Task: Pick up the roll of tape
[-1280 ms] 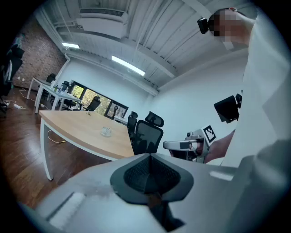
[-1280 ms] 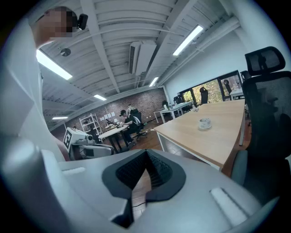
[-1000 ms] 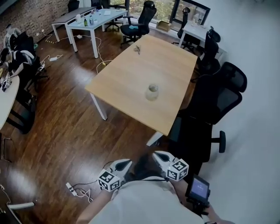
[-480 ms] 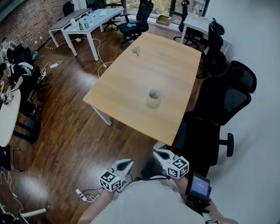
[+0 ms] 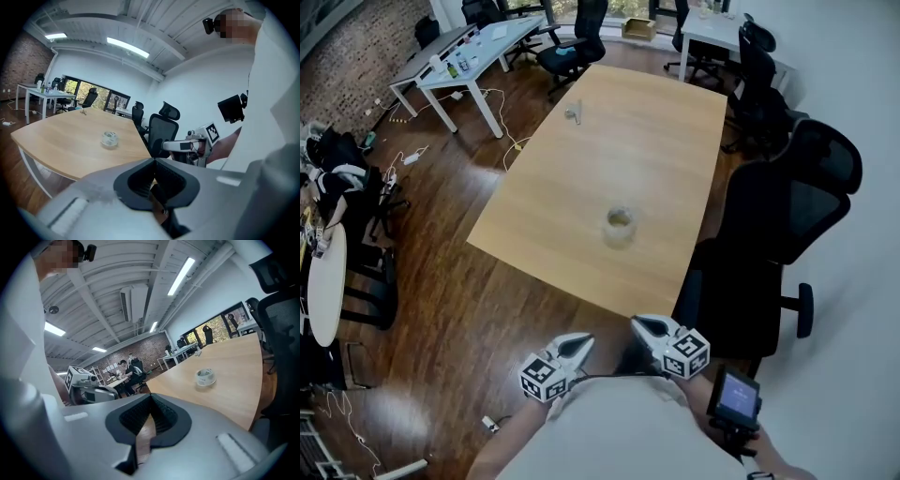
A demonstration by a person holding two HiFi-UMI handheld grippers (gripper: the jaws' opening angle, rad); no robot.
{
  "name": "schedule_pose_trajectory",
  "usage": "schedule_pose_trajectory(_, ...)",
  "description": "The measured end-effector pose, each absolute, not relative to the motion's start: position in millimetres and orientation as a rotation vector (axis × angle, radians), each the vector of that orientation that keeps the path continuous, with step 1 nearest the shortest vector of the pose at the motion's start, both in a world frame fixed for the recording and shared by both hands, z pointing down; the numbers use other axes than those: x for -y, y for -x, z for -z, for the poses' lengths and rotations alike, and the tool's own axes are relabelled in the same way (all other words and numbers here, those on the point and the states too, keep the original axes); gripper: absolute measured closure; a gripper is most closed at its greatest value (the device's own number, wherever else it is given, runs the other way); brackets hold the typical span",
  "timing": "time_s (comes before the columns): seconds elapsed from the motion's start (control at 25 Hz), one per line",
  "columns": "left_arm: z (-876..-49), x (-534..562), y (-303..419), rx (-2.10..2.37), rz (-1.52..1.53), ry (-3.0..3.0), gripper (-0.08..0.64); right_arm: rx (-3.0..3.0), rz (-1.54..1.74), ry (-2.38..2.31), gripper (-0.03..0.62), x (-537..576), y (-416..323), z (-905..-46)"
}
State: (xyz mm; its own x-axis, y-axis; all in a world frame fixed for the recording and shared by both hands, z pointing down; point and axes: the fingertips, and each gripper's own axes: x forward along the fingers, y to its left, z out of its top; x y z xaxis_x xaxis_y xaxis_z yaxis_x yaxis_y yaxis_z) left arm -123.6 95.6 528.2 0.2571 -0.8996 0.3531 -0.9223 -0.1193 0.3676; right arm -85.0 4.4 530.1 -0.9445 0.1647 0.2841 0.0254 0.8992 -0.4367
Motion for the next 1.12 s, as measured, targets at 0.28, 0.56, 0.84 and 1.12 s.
schedule_pose_trajectory(0.28, -521, -59, 132, 1.613, -0.109, -2.068, 0.554, 2.768, -0.657, 0.077, 0.586, 28, 84, -528)
schedule_pose_trajectory(0.56, -515, -33, 139, 1.525, -0.154, -2.152, 0.554, 2.804, -0.589, -0.005, 0.586, 47, 90, -517)
schedule_pose_trajectory(0.84, -518, -4, 156, 1.384, -0.181, -2.272, 0.555, 2.783, -0.623, -0.19, 0.586, 69, 102, -521)
schedule_pose_trajectory(1.12, -517, 16, 207, 1.258, -0.166, -2.366, 0.554, 2.747, -0.619, -0.358, 0.586, 81, 140, -517)
